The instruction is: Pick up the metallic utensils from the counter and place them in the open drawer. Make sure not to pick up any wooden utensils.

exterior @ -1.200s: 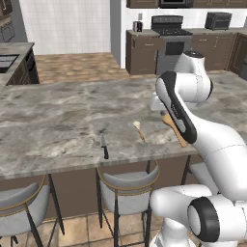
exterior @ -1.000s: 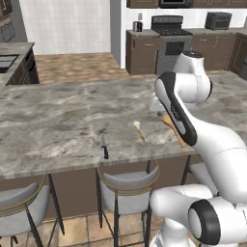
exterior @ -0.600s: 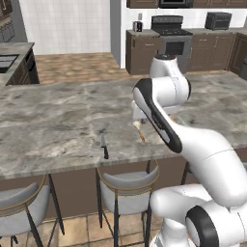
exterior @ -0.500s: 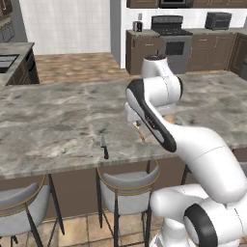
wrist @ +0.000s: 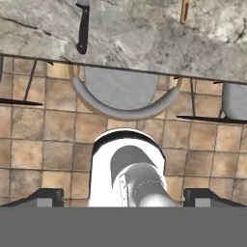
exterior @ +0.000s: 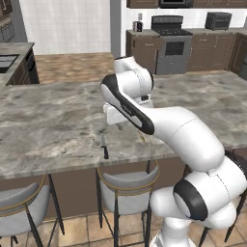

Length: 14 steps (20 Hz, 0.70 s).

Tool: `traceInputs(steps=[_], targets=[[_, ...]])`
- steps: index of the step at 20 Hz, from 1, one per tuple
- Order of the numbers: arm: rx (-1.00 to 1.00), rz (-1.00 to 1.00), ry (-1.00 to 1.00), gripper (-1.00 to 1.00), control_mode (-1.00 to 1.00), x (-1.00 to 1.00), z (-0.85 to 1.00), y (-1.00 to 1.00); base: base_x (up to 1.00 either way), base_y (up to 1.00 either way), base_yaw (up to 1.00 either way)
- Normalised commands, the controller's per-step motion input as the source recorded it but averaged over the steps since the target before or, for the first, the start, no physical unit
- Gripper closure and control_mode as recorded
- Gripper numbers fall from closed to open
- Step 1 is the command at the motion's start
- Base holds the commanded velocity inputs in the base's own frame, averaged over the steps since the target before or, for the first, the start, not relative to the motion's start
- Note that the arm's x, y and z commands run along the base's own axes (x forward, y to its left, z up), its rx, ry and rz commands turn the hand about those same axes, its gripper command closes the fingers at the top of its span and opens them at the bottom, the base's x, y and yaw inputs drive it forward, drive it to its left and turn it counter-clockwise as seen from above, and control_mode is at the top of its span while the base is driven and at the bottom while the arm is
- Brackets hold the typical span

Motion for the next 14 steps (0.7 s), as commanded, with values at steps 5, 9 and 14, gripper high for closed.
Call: traceInputs(steps=[5, 9, 14], targets=[[0.05, 0.00, 0.12, -1.00, -1.00, 0.45, -0.84, 0.19, 0.00, 0.00, 0.00], [0.06, 0.00, 0.03, -1.00, -1.00, 0.22, -0.84, 0.04, 0.00, 0.00, 0.00], [0.12, 0.00, -0.08, -1.00, -1.00, 0.00, -0.52, 0.00, 0.00, 0.00, 0.00]])
